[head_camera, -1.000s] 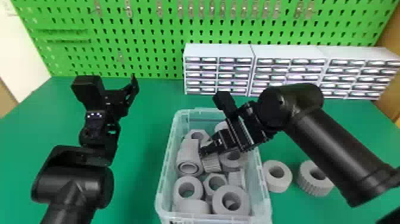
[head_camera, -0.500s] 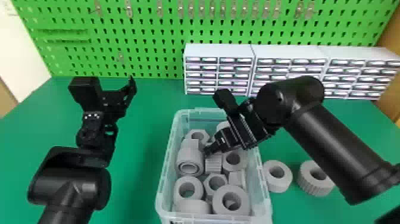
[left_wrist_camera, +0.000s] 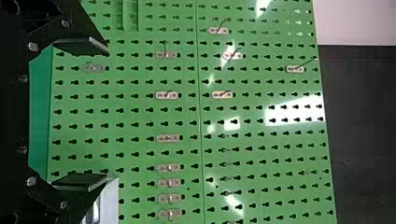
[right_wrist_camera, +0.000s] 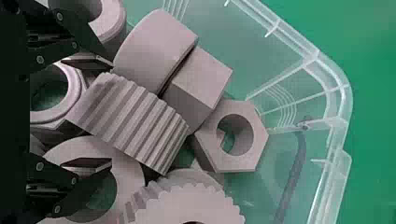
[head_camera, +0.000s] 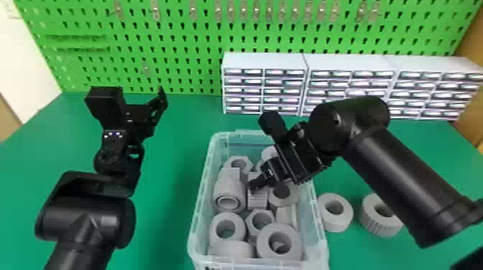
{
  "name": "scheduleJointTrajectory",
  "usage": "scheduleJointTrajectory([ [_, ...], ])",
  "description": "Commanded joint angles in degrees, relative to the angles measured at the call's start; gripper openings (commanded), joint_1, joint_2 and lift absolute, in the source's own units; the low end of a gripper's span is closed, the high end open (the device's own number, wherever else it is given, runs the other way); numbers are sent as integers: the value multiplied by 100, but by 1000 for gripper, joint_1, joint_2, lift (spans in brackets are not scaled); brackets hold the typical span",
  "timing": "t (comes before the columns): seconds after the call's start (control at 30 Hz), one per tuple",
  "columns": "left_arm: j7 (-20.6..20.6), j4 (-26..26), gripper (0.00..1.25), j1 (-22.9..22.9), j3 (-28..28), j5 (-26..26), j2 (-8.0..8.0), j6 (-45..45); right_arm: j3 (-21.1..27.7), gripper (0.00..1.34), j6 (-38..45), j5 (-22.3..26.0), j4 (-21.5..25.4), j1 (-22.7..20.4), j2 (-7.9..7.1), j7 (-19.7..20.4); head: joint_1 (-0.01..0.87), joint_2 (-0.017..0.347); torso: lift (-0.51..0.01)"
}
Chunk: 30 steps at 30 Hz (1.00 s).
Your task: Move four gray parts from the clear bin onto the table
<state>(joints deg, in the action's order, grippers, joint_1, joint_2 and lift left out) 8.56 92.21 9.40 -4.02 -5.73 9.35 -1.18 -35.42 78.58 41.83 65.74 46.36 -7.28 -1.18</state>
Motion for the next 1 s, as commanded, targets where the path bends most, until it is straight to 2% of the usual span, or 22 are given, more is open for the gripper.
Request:
scheduleJointTrajectory([
  [0.0,-3,-1,953,9,-20,2,14,4,-9,819,-89,167,-106,5,25,144,693,72,-52],
  [0.6,6,-27,953,97,-116,11,41,4,-220,804,-397,651,-536,84,69,417,693,72,-52],
  [0.97,6,-27,953,79,-125,-7,58,4,-264,489,-414,712,-598,93,60,443,693,72,-52],
])
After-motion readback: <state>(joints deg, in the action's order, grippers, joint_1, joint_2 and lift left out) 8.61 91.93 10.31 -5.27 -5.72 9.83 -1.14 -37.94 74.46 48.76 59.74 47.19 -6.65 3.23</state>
